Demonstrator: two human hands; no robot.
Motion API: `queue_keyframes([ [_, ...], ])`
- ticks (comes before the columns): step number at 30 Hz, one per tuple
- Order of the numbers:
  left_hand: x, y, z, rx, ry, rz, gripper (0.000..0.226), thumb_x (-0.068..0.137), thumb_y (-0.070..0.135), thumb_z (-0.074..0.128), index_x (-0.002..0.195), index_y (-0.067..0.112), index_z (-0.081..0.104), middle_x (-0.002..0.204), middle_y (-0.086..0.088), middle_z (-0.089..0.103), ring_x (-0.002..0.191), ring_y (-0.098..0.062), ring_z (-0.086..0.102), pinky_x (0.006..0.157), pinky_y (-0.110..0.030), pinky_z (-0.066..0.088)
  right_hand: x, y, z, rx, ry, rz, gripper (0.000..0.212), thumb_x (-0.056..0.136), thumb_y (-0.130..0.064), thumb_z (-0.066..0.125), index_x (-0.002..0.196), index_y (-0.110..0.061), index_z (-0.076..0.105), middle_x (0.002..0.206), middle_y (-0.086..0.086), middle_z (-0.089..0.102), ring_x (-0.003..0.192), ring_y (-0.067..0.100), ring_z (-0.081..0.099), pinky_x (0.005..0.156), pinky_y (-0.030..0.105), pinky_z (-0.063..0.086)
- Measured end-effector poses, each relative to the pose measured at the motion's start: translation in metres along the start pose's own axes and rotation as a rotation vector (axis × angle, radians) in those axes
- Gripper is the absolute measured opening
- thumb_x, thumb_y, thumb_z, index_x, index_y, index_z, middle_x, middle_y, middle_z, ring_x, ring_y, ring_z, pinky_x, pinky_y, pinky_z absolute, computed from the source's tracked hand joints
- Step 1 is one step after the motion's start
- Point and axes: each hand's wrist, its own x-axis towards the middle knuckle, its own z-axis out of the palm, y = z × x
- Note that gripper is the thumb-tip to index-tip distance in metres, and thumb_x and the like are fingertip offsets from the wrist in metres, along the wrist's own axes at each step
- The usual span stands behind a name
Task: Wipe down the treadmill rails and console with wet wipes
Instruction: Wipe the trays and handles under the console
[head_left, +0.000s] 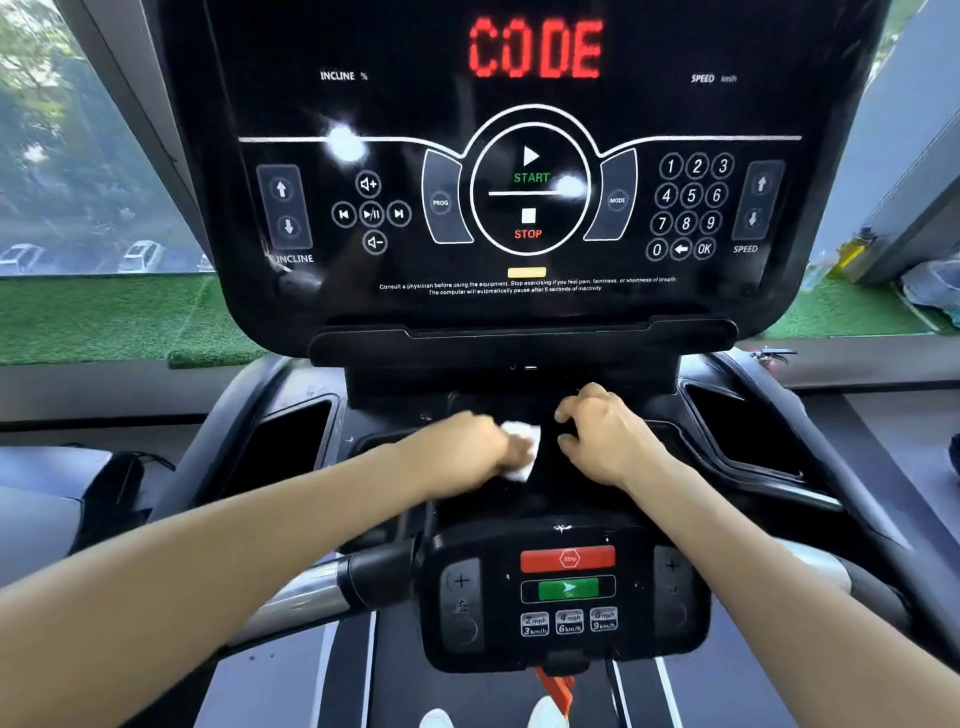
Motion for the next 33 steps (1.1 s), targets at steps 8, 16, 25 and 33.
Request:
queue_keyframes([
  [8, 0.002, -0.019, -0.008, 0.01, 0.139, 0.07, 0.031, 0.098, 0.033, 0.042, 0.112, 0.019, 0.066, 0.108, -0.004, 0.066, 0.094, -0.023, 0.055, 0.079, -0.026, 0.036, -0.006, -0.012, -0.003, -0.106, -0.029, -0.103, 0.033, 0.093, -0.019, 0.051, 0.125, -0.014, 0.055, 0.127, 0.006, 0.043, 0.121, 0.024, 0.04, 0.095, 0.039, 0.044],
  [16, -0.016, -0.031, -0.007, -0.026, -0.144, 0.434, 0.016, 0.091, 0.014, 0.058, 0.09, 0.008, 0.073, 0.119, 0.004, 0.067, 0.112, -0.008, 0.059, 0.09, -0.024, 0.048, -0.009, -0.013, -0.005, -0.091, -0.072, -0.11, 0.033, 0.094, -0.018, 0.051, 0.126, -0.014, 0.055, 0.127, 0.005, 0.044, 0.124, 0.024, 0.04, 0.096, 0.042, 0.045],
  [25, -0.009, -0.045, -0.01, 0.196, -0.011, 0.099, 0.023, 0.089, 0.034, 0.047, 0.1, 0.024, 0.065, 0.107, 0.002, 0.067, 0.095, -0.02, 0.063, 0.086, -0.036, 0.048, -0.01, -0.01, -0.006, -0.091, -0.064, -0.081, 0.034, 0.094, -0.019, 0.051, 0.127, -0.014, 0.054, 0.128, 0.006, 0.043, 0.124, 0.024, 0.04, 0.095, 0.041, 0.045],
  [33, 0.004, -0.007, -0.014, 0.087, 0.04, -0.005, 0.016, 0.095, 0.019, 0.042, 0.082, 0.026, 0.038, 0.073, -0.001, 0.05, 0.075, -0.022, 0.044, 0.068, -0.032, 0.038, -0.005, -0.017, -0.007, -0.125, -0.063, -0.111, 0.031, 0.093, -0.017, 0.05, 0.123, -0.012, 0.055, 0.126, 0.005, 0.045, 0.119, 0.024, 0.043, 0.092, 0.037, 0.046],
])
